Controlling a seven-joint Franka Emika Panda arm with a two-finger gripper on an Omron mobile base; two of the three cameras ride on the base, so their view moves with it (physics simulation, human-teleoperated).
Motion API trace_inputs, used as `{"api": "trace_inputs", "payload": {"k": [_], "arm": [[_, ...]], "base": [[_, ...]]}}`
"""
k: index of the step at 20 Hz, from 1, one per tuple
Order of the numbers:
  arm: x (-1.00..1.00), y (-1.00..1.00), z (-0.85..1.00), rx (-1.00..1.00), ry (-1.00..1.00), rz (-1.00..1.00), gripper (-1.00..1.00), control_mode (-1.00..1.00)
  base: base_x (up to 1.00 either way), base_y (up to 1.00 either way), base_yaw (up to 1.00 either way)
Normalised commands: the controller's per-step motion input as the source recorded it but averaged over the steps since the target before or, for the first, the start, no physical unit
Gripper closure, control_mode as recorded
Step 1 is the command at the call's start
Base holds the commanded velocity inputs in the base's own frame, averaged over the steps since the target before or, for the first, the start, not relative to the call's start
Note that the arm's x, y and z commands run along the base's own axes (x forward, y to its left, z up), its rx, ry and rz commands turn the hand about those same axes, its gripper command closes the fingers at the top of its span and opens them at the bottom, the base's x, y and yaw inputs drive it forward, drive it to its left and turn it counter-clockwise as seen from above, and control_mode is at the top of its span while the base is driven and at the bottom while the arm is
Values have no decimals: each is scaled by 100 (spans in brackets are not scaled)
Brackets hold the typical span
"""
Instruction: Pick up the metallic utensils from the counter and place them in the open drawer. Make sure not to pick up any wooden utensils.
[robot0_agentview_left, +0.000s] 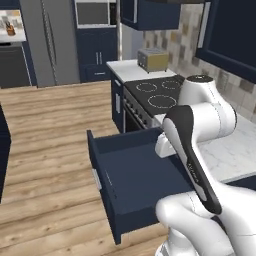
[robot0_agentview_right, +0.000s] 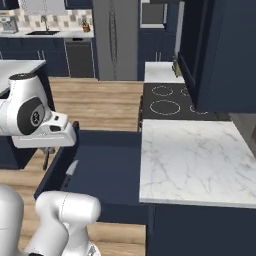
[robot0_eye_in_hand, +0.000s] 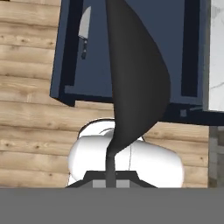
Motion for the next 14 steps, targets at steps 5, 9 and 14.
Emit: {"api": "trace_inputs", "payload": {"k": [5, 9, 14], "arm": [[0, 0, 0, 0, 0, 0, 100, 100], [0, 0, 0, 0, 0, 0, 100, 100], [0, 0, 0, 0, 0, 0, 100, 100]], "base": [[30, 0, 0], [51, -10, 0], [7, -13, 0]]}}
